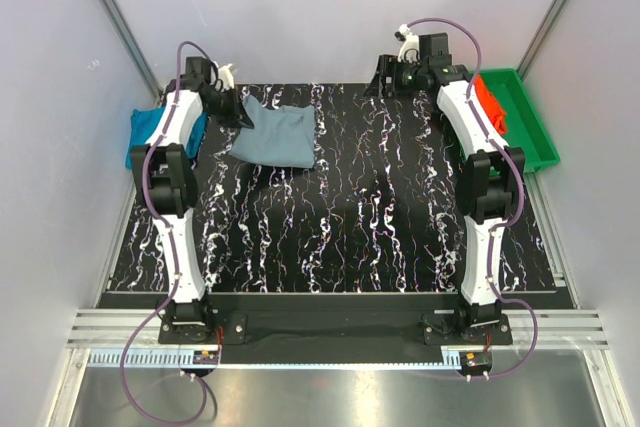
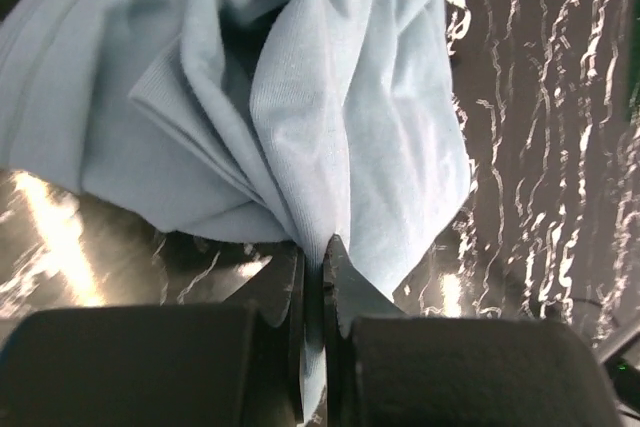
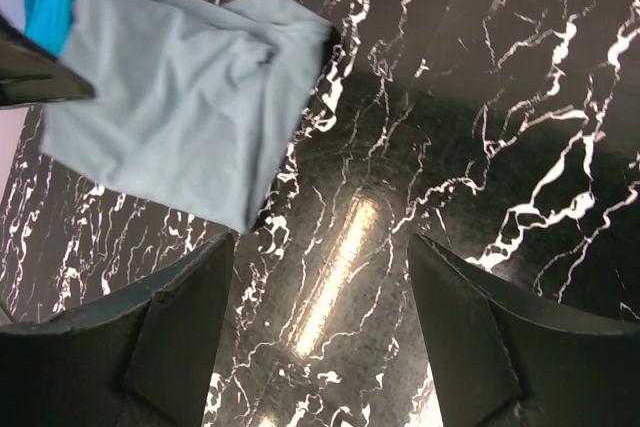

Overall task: Fold and stack the t-shirts
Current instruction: Neatly place the folded tshirt to the corner

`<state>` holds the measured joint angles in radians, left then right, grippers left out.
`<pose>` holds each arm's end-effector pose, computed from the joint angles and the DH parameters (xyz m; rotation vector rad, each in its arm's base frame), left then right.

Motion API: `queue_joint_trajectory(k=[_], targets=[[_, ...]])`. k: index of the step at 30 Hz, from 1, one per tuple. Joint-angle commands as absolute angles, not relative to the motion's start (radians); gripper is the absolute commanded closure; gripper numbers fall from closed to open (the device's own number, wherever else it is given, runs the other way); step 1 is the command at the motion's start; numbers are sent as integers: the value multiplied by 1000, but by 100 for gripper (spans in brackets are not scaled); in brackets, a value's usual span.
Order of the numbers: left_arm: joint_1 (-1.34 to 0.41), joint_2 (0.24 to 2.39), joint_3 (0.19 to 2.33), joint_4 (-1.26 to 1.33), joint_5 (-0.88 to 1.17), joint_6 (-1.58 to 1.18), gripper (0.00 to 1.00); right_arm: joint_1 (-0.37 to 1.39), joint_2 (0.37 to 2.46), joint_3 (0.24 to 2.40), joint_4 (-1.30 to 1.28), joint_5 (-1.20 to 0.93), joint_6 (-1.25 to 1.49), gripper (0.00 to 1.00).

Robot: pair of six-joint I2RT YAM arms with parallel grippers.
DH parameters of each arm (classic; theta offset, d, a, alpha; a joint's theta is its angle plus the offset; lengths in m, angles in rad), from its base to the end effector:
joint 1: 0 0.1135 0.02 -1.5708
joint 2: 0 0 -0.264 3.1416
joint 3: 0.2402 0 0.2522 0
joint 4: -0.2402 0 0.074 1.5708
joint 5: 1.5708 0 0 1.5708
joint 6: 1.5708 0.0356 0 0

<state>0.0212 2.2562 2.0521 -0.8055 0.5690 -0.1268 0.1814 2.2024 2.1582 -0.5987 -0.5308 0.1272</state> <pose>0.4948 -0.0087 0.2389 0.0254 2.5183 -0.7710 0.4955 0.1092 0.3129 -0.3575 2.1838 0.7575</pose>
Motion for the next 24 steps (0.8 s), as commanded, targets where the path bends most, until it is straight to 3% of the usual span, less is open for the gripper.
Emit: queue_joint_trajectory(k=[1, 10, 24], targets=[[43, 2157, 2056, -859, 522, -49, 100, 179, 2152, 2135, -595, -512, 106, 22], [155, 2100, 2066, -916, 443, 35, 100, 166, 2145, 2122, -592, -529, 109, 22], [219, 2129, 2256, -1006, 319, 150, 100, 161, 2095, 2062, -572, -523, 109, 22]])
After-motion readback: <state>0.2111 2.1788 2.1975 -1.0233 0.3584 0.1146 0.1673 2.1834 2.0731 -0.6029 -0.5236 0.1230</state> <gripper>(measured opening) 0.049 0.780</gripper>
